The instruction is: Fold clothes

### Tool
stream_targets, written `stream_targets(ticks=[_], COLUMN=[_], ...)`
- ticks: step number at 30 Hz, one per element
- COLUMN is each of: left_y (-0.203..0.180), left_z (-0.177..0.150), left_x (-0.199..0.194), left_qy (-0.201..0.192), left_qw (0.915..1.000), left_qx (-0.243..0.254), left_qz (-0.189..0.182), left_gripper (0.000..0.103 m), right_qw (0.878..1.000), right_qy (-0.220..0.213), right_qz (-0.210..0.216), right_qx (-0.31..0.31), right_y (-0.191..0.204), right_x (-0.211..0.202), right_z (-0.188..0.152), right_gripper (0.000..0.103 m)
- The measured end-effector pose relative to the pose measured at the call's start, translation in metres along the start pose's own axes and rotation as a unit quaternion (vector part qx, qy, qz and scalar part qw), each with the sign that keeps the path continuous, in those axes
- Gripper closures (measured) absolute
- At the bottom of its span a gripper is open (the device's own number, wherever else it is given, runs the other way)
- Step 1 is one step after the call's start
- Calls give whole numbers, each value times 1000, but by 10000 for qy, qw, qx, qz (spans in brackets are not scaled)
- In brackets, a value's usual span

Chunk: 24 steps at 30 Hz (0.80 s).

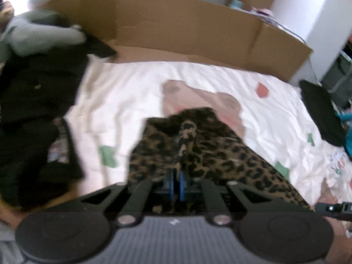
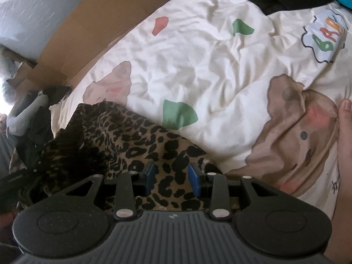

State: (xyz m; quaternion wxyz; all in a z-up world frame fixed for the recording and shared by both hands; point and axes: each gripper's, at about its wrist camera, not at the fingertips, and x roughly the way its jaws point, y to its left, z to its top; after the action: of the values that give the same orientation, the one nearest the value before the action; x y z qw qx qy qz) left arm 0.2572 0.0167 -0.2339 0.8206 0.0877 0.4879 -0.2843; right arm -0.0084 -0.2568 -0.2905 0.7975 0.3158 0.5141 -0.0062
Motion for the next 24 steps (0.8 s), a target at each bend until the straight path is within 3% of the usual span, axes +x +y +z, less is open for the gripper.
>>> stream_targets(ticks=[12, 24], left_y=[100, 129], left_z=[-5, -37], left_x=[-21, 5], left_qy=[-189, 226], left_qw=[9961, 9943], left_qx=[-746, -855], left_qz=[430, 596], left_gripper=[98, 97], right_qw=[9996, 9957], right_qy=[74, 351], right_qz=[-55, 67], right_qx=[-264, -859], right_y=[17, 47], right_x=[10, 40], right_z=[0, 13], right_gripper=[63, 63])
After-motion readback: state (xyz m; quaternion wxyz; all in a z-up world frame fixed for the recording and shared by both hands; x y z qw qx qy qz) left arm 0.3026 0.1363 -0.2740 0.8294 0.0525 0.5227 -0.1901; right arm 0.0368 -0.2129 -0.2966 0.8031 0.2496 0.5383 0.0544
